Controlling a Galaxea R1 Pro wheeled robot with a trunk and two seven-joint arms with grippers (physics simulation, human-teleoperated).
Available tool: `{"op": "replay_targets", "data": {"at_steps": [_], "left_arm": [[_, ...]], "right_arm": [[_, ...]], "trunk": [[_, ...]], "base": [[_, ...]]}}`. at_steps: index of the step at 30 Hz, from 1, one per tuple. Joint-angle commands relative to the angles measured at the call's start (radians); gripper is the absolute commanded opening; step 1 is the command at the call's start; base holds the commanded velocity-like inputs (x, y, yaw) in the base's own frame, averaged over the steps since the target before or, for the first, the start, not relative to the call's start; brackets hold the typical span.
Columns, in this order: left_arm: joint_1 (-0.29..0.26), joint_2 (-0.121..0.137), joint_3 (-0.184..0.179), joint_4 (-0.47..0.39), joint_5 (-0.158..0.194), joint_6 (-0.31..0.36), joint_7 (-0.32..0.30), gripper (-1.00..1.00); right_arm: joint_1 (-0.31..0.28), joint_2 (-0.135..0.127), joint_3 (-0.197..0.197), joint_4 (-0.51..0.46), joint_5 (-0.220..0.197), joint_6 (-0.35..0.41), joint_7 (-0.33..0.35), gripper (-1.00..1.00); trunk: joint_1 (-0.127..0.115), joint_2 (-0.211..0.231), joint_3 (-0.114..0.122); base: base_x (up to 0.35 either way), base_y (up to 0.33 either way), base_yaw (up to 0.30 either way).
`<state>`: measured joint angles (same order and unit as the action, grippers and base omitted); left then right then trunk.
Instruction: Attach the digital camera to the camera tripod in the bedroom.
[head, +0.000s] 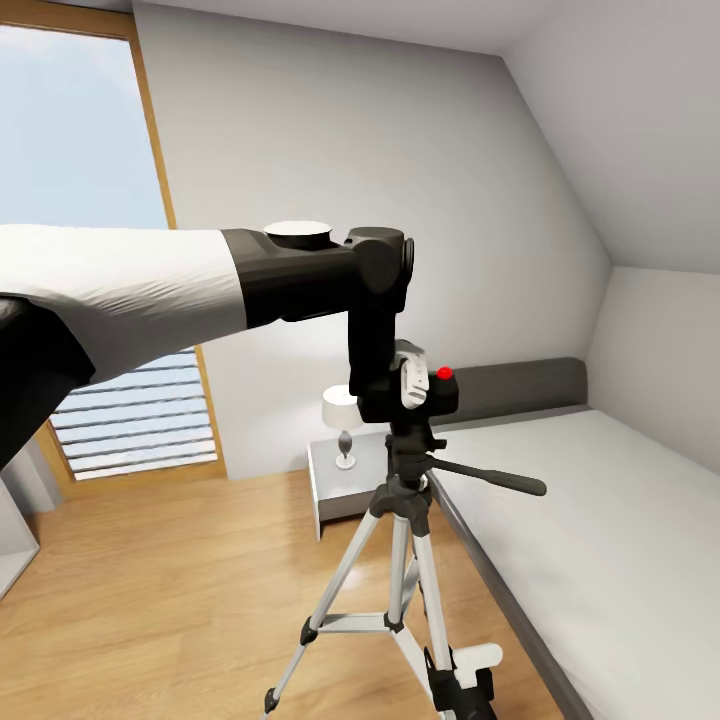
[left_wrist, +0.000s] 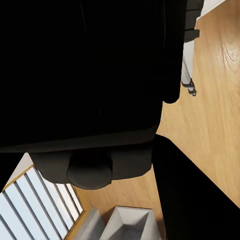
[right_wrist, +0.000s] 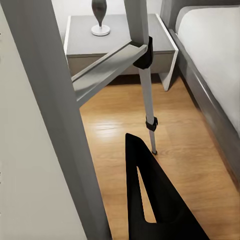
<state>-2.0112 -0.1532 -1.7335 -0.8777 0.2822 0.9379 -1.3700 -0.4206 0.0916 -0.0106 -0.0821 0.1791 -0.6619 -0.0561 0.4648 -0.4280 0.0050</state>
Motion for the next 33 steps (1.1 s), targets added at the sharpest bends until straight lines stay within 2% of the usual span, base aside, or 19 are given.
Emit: {"op": "replay_targets", "data": {"at_steps": [1, 33], "left_arm": [[-0.001, 0.000, -0.003, 0.000, 0.003, 0.005, -0.001, -1.00], [-0.001, 0.000, -0.004, -0.003, 0.003, 0.005, -0.001, -1.00]], "right_arm": [[0.000, 0.000, 0.008, 0.021, -0.023, 0.008, -0.008, -1.00], [0.000, -0.001, 0.008, 0.021, -0.023, 0.008, -0.007, -1.00]], "trunk": [[0.001, 0.000, -0.001], [0.001, 0.000, -0.001]], "base": [[0.000, 0.000, 0.000], [0.000, 0.000, 0.000]]}}
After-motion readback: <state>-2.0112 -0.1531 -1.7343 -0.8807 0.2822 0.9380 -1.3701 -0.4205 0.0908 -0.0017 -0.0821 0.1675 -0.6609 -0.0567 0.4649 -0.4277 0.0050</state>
